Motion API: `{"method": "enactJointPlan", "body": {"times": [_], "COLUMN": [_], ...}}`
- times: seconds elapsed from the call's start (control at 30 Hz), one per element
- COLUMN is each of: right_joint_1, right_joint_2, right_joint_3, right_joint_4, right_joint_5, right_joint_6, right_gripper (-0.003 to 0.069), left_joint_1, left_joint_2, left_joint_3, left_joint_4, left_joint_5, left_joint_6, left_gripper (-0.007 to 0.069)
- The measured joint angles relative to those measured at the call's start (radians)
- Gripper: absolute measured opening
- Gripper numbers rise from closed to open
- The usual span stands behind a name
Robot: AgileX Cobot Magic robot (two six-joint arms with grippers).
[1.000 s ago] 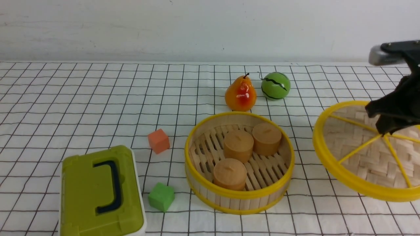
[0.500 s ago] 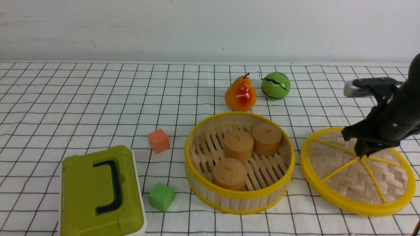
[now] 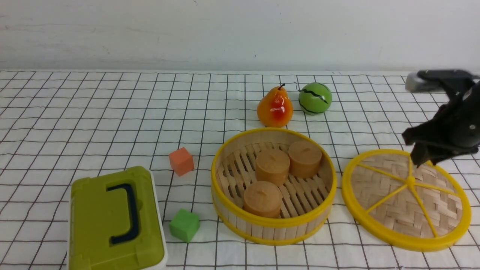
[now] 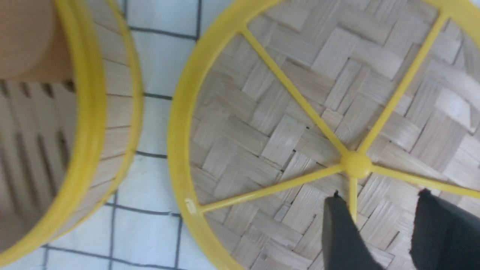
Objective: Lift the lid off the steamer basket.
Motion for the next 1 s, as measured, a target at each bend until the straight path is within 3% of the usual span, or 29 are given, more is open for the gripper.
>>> {"method": "enactJointPlan", "body": {"times": [0.23, 0.4, 0.67, 1.0], "right_joint_1": [0.000, 0.000, 0.000, 0.000], "right_joint_2": [-0.369, -0.622, -0.860, -0.877], "right_joint_3": [0.042, 0.164, 0.334, 0.354], "right_joint_4": [0.169, 0.233, 0.236, 0.234], "right_joint_5": [0.000, -0.046, -0.132, -0.092], "right_joint_6": [-0.147, -0.186, -0.194, -0.194], "right_gripper": [0.0066, -0.0018, -0.0024, -0.0022], "left_joint_1": [0.000, 0.000, 0.000, 0.000], "left_joint_2": [0.000, 0.000, 0.000, 0.000], "left_joint_3": [0.000, 0.000, 0.000, 0.000], "left_joint_4": [0.000, 0.000, 0.000, 0.000], "left_joint_5": [0.000, 0.000, 0.000, 0.000], "left_joint_6": [0.000, 0.000, 0.000, 0.000], "left_gripper": [0.0239, 0.0239, 0.0239, 0.0239]}}
